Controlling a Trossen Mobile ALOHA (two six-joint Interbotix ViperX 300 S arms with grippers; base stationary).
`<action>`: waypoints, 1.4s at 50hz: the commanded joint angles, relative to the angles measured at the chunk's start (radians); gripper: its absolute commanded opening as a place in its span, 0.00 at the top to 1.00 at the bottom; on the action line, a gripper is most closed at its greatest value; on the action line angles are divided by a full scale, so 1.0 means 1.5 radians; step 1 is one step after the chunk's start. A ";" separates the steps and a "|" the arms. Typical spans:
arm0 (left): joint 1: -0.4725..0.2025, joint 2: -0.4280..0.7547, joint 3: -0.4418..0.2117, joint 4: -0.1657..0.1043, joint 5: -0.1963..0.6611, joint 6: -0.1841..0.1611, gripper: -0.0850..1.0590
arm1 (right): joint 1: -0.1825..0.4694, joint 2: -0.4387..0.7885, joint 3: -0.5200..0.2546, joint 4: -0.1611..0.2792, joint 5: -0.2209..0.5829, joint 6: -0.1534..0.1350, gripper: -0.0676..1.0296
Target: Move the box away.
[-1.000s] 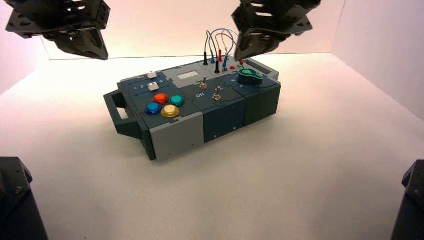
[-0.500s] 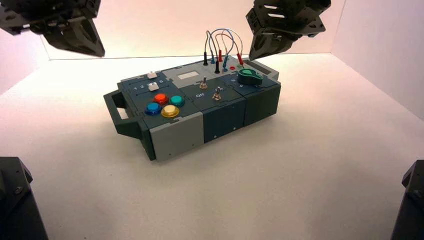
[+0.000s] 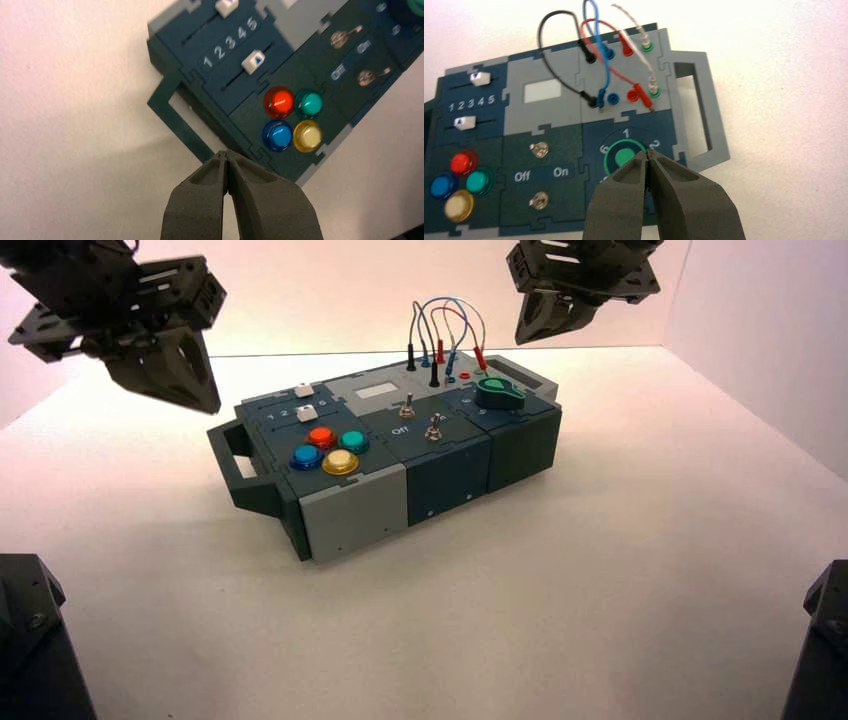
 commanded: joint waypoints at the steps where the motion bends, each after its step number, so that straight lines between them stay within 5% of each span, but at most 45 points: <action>1: -0.007 0.018 -0.020 -0.005 0.008 -0.001 0.95 | -0.006 0.008 -0.029 -0.005 -0.001 -0.002 0.96; 31: -0.011 0.095 -0.039 -0.005 -0.016 0.004 0.95 | -0.076 0.096 -0.091 -0.037 -0.001 -0.006 0.96; 70: -0.011 0.202 -0.082 -0.002 -0.067 0.012 0.95 | -0.076 0.149 -0.133 -0.044 0.004 -0.007 0.96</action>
